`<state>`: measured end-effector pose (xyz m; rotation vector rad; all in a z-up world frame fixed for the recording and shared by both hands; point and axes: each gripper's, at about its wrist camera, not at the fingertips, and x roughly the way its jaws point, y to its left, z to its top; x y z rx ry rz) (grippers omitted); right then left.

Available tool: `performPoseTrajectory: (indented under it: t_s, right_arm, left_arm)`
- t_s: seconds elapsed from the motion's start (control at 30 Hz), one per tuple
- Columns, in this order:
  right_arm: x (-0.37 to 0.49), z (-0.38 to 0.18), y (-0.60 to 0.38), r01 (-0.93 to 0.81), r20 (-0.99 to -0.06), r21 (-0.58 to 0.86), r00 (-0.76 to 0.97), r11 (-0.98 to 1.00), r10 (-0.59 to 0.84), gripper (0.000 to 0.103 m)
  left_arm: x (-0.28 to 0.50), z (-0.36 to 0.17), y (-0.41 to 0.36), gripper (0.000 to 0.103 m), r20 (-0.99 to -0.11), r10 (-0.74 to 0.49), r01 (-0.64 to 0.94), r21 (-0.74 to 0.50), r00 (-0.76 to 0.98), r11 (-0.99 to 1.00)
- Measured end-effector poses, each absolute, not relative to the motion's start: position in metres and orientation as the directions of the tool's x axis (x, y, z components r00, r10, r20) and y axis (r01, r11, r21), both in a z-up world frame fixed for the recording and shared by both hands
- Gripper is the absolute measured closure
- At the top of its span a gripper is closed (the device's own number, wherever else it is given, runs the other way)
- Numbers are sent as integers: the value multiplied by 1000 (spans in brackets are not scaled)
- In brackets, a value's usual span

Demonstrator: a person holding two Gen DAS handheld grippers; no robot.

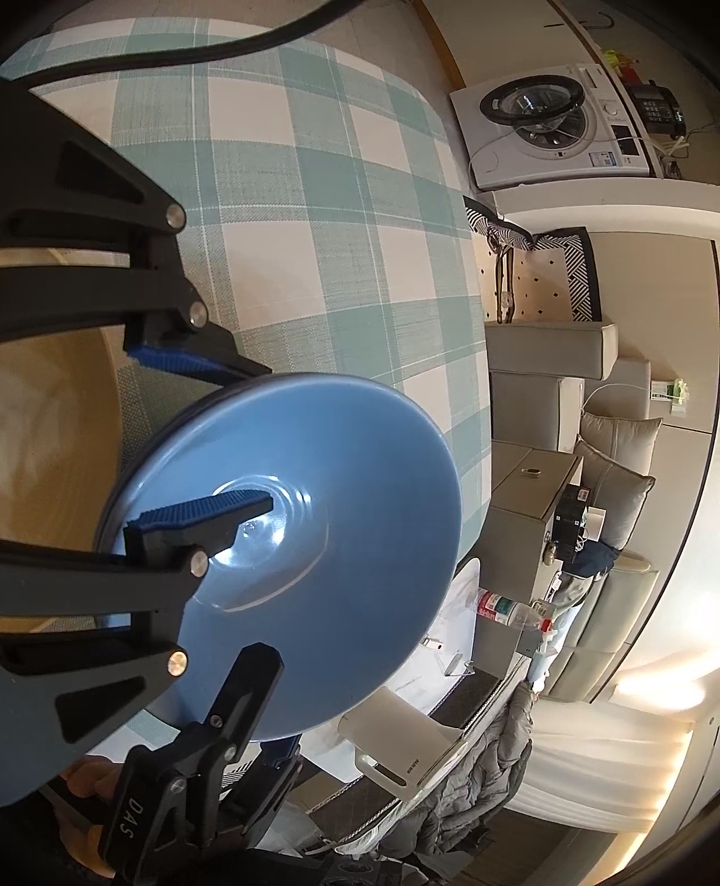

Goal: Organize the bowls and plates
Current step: 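Lift the bowl stack with both grippers and carry it over the cream plates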

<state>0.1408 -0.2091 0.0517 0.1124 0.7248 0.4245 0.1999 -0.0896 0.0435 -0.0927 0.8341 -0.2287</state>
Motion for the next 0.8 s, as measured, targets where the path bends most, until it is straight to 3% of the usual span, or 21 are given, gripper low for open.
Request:
performPoseTrajectory:
  t_s: [0.8]
  right_arm:
    - [88,106,-186,-441,-542,218,687,870,484,40]
  left_arm:
    - [148,88,-65,66,-656,-196,123,-155,729,980]
